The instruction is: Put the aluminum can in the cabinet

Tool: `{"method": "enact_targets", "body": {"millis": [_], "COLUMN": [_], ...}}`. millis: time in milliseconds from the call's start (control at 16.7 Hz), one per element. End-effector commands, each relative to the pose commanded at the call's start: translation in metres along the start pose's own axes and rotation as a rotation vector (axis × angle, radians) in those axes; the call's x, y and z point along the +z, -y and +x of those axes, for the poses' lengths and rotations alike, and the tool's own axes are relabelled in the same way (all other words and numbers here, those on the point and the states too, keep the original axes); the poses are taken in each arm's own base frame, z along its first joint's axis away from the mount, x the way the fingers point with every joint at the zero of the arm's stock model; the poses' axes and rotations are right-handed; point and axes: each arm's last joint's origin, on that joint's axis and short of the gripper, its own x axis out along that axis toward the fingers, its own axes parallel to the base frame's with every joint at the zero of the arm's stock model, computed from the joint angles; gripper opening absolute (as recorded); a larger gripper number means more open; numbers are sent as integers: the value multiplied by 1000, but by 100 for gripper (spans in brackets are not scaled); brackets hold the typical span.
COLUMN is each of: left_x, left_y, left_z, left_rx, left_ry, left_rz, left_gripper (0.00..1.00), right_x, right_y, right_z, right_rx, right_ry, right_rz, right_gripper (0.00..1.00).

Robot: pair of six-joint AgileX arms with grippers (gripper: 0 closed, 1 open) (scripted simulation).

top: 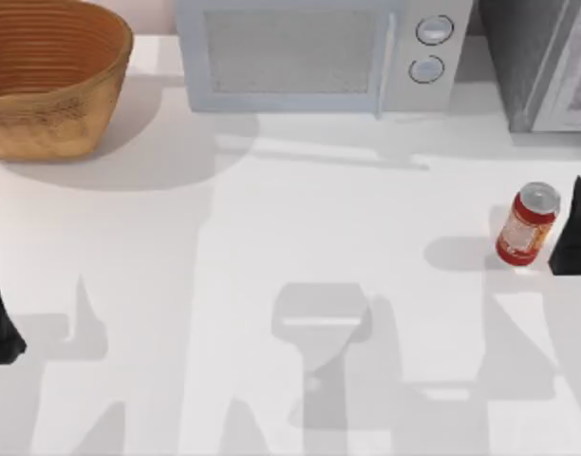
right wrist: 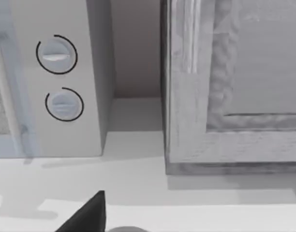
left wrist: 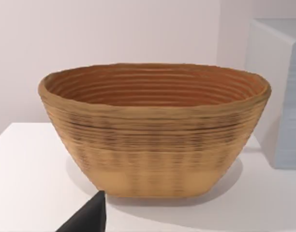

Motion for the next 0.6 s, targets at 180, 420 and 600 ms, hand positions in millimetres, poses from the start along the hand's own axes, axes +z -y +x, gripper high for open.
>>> {"method": "enact_targets", "body": {"millis": [180,420,600], "left_x": [0,0,0], "left_y": [0,0,0], "left_z": [0,0,0], "left_rx": [0,0,0], "left_ry": [0,0,0], "left_rz": [0,0,0], "left_gripper": [100,100,100], "right_x": [-25,-61,-83], "right_y": [-15,-31,-39], "right_z": [17,28,30], "right_rx": [-4,-9,-11], "right_ry": [-33,-66,-82], "right_rz": [-5,-13,-18], "right_gripper": [100,100,100]}}
